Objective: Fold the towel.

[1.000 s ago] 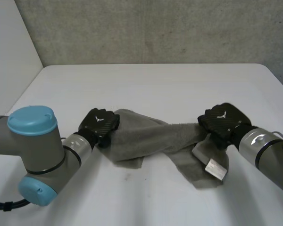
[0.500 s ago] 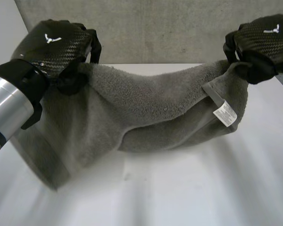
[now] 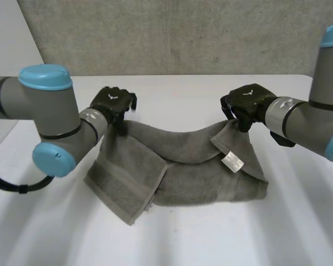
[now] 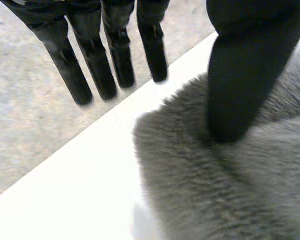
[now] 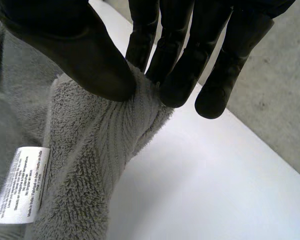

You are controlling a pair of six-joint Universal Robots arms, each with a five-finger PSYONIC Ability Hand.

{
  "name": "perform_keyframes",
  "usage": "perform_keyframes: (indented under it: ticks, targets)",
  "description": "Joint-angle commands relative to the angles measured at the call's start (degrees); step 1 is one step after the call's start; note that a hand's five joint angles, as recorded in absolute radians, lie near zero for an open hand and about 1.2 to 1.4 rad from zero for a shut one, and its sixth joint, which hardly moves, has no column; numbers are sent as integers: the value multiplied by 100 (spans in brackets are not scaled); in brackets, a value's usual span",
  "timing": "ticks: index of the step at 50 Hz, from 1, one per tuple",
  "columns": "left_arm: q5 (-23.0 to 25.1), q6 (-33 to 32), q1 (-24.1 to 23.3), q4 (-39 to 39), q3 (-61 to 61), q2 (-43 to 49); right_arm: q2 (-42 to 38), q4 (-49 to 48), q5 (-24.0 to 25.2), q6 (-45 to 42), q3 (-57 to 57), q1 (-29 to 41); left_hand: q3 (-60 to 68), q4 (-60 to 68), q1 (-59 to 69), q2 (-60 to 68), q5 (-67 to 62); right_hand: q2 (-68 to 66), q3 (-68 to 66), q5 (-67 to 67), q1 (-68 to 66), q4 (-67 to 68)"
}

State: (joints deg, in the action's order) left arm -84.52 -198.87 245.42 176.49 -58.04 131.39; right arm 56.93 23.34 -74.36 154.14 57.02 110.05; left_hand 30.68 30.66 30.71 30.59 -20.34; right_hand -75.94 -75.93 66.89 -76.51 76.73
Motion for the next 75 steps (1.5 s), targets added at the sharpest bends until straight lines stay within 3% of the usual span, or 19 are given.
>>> perform_keyframes:
  ticks: [1,6,12,18,22,27,30,40,55,75]
  targets:
    - [-723,-3,-64,-19,22,-498,-94,-312,-289,11,46,26,-1726,-1724,-1729,-1717,1692,-406,-407,311,-349,327]
    - [-715,59,-196,51,-1100,-1464,11,-338,-298,-7,239,8,-1727,-1725,-1730,-1718,1693,-406,-407,311,-349,327]
    - [-777,146,-793,473,-3043,-2608,143,-452,-298,-24,564,-71,-1459,-1457,-1462,-1450,1425,-406,-407,311,-349,327]
    - [-794,576,-1303,728,-4144,-2900,187,-575,-298,-24,784,-71,-450,-448,-453,-441,416,-406,-407,311,-349,327]
    - [-899,945,-1540,737,-4444,-2743,187,-646,-298,-33,889,-71,-532,-530,-535,-523,498,-406,-407,311,-349,327]
    - [-1330,1158,-1682,808,-4374,-2267,187,-743,-298,-42,1022,-71,-903,-901,-905,-894,869,-406,-407,311,-349,327]
    - [-1725,1166,-1717,1245,-4269,-1891,178,-822,-298,-77,1127,-71,-1239,-1237,-1242,-1230,1205,-406,-407,311,-349,327]
    - [-1796,1376,-1813,1906,-4076,-1433,161,-918,-298,-103,1259,-62,-1306,-1304,-1309,-1297,1272,-406,-407,311,-349,327]
    - [-1831,1456,-1919,1906,-3442,-870,143,-1015,-289,-288,1399,-53,-1206,-1204,-1208,-1196,1171,-406,-407,311,-349,327]
    - [-2042,1448,-1919,1897,-2344,-18,91,-1068,-289,-297,1443,-45,1197,1199,1194,1206,-1231,-406,-407,311,-349,327]
